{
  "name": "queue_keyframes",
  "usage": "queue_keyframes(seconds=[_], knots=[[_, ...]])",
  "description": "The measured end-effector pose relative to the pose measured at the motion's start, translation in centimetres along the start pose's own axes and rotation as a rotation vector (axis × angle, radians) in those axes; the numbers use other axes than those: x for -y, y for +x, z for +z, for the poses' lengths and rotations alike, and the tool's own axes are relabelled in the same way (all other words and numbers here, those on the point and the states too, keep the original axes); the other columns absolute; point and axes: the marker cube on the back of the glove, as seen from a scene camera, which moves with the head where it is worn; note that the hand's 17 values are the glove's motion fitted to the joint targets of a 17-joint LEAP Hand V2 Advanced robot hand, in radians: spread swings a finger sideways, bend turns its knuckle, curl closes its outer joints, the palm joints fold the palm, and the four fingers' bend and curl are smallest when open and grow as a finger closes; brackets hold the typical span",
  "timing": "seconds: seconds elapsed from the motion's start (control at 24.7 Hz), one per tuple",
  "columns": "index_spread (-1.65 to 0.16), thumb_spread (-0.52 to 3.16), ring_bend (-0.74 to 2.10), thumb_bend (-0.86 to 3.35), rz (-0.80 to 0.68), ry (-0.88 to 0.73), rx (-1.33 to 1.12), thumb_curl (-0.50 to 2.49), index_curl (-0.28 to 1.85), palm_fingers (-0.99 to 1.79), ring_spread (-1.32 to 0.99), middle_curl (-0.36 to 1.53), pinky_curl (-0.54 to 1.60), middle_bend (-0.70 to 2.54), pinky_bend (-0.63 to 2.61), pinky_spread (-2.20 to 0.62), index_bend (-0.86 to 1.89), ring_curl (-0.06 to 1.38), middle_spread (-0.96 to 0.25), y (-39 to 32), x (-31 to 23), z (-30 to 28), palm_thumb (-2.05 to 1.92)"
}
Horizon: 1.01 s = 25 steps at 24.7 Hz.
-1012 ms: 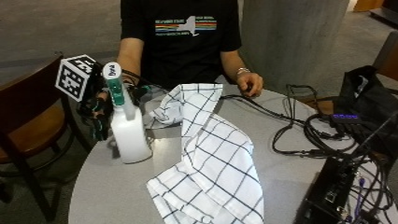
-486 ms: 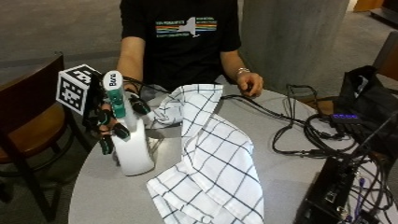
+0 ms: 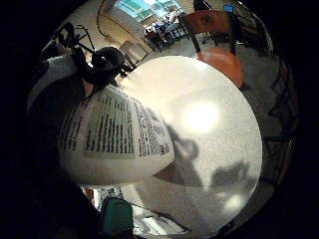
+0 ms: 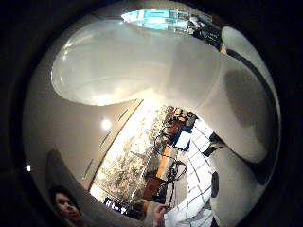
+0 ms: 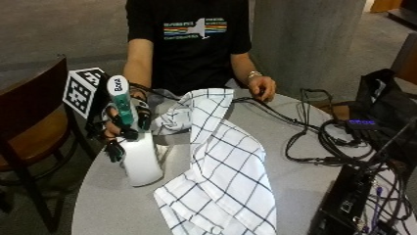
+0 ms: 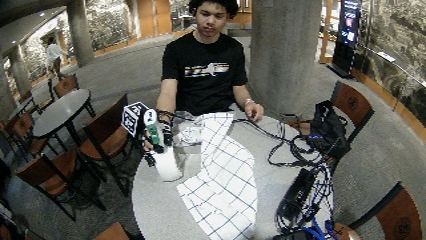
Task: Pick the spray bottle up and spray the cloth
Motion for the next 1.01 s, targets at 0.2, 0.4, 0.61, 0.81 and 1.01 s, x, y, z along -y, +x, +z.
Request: queue_keyframes(seconds=[0.2,0.4,0.61,0.81,1.01], knots=[[-0.24,0.49,0.32,0.02,-0.033,-0.016,-0.021,0.57,0.36,1.09,-0.07,0.47,0.29,0.47,0.28,0.26,0.31,0.33,-0.11,0.0,-0.2,-0.6,1.10],[-0.23,0.41,0.33,-0.01,-0.079,-0.063,-0.066,0.60,0.39,1.14,-0.10,0.48,0.29,0.46,0.24,0.23,0.30,0.34,-0.11,-0.8,-0.1,-1.9,1.11],[-0.23,0.35,0.34,-0.03,-0.112,-0.196,-0.149,0.63,0.42,1.17,-0.13,0.49,0.30,0.46,0.22,0.20,0.29,0.36,-0.11,-3.2,0.5,-3.6,1.11],[-0.22,0.30,0.35,-0.03,-0.172,-0.346,-0.280,0.65,0.44,1.19,-0.15,0.49,0.30,0.46,0.20,0.18,0.29,0.37,-0.11,-6.0,0.9,-4.0,1.10],[-0.22,0.26,0.36,-0.03,-0.170,-0.476,-0.403,0.67,0.47,1.20,-0.17,0.50,0.31,0.46,0.19,0.17,0.29,0.38,-0.11,-8.1,1.8,-2.3,1.09]])
